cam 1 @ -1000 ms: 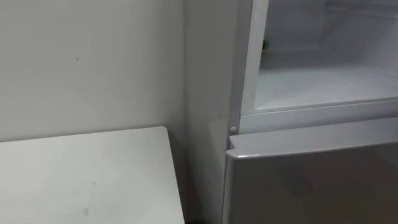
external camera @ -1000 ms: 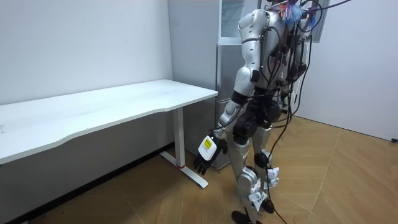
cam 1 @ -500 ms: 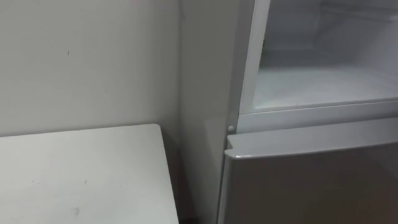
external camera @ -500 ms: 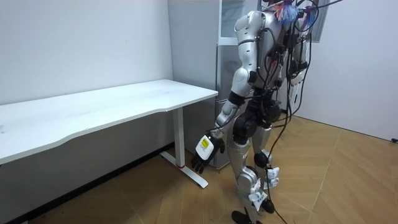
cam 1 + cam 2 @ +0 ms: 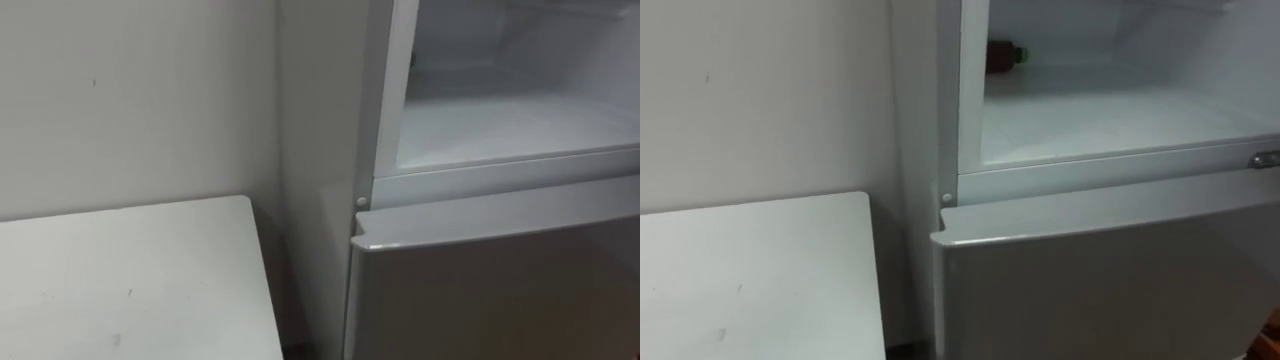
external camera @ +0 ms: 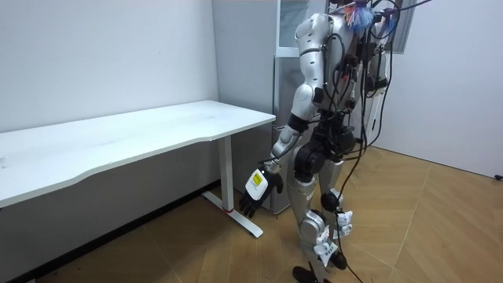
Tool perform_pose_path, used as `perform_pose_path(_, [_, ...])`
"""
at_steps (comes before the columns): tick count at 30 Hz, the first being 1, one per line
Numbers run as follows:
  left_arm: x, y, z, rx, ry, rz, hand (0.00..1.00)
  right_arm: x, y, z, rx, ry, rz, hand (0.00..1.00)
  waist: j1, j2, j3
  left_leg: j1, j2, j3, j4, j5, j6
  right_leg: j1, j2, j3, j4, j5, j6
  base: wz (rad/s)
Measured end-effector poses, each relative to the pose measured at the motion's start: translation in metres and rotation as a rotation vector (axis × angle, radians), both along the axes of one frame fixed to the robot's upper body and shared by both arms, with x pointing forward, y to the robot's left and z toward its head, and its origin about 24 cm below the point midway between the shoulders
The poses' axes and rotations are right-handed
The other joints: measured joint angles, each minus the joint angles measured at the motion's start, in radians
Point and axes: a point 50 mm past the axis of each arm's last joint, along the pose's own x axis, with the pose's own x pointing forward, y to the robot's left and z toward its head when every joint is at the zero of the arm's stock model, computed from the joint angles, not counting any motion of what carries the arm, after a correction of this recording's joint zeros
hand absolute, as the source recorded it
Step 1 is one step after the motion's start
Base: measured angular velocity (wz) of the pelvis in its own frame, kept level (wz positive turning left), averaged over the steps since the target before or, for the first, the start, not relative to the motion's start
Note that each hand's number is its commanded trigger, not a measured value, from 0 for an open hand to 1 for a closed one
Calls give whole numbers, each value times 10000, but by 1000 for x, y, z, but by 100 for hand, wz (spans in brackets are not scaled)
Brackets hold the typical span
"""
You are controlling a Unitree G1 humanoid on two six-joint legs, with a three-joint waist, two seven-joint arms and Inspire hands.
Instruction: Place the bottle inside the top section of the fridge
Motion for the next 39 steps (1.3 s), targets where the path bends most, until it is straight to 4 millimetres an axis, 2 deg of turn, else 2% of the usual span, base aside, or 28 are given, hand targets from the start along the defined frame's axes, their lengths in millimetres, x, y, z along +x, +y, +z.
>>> perform_pose_path(6, [-8, -2, -2, -66, 226, 26, 0, -1, -3, 22, -423, -776, -626, 0, -176, -43, 2, -66, 13, -6, -9, 4, 6, -50, 29, 20, 43, 4, -8, -1])
perform_pose_path(12, [-8, -4, -3, -112, 171, 49, 0, -9, 0, 44, -980, -1433, -1169, 0, -169, -76, -3, -163, 10, -2, -8, 5, 6, -98, 35, 32, 1, 9, -11, 0])
perform_pose_path(27, [-7, -7, -3, -209, 102, 27, 0, -8, 3, 49, -1587, -1107, -1410, 0, -89, 2, -14, -93, 19, -2, -16, 5, 5, -30, 35, 12, 37, 20, -27, 0])
perform_pose_path(36, [-15, -8, -6, -250, 513, 104, 0, -3, 8, 47, -1917, -761, -1134, 0, 109, -10, 0, 10, 10, -1, -22, 5, 5, -39, 28, 42, 11, -6, -25, 0])
perform_pose_path(39, [-17, -8, -6, -215, 643, -47, 0, -4, 9, 50, -2553, -357, -1346, 0, 153, 12, 8, -12, 5, 3, -18, 5, 5, -53, 20, 22, 7, -7, -24, 0])
